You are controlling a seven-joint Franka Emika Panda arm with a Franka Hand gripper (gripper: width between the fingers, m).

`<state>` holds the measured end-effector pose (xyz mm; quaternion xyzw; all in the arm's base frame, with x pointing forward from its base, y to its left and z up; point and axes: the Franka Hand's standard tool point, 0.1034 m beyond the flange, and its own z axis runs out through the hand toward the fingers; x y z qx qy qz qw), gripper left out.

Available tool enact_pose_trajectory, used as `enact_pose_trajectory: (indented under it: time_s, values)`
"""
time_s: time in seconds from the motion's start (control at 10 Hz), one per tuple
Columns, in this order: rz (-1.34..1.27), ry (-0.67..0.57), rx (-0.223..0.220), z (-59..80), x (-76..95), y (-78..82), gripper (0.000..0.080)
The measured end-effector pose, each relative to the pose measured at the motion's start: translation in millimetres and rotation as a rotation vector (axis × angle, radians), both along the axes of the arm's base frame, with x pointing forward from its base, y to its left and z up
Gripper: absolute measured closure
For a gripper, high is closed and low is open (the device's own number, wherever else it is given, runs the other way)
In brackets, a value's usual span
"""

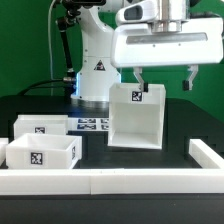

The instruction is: Assemble drawer

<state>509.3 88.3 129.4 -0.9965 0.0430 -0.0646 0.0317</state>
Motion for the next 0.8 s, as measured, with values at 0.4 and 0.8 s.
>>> enact_pose_trajectory:
  time_s: [0.4, 0.8]
  values:
    - [-0.01, -0.014, -0.006, 16.2, -41.1, 7.5, 0.015]
    - [-0.01, -0.008, -0.006, 13.2, -41.1, 6.7, 0.015]
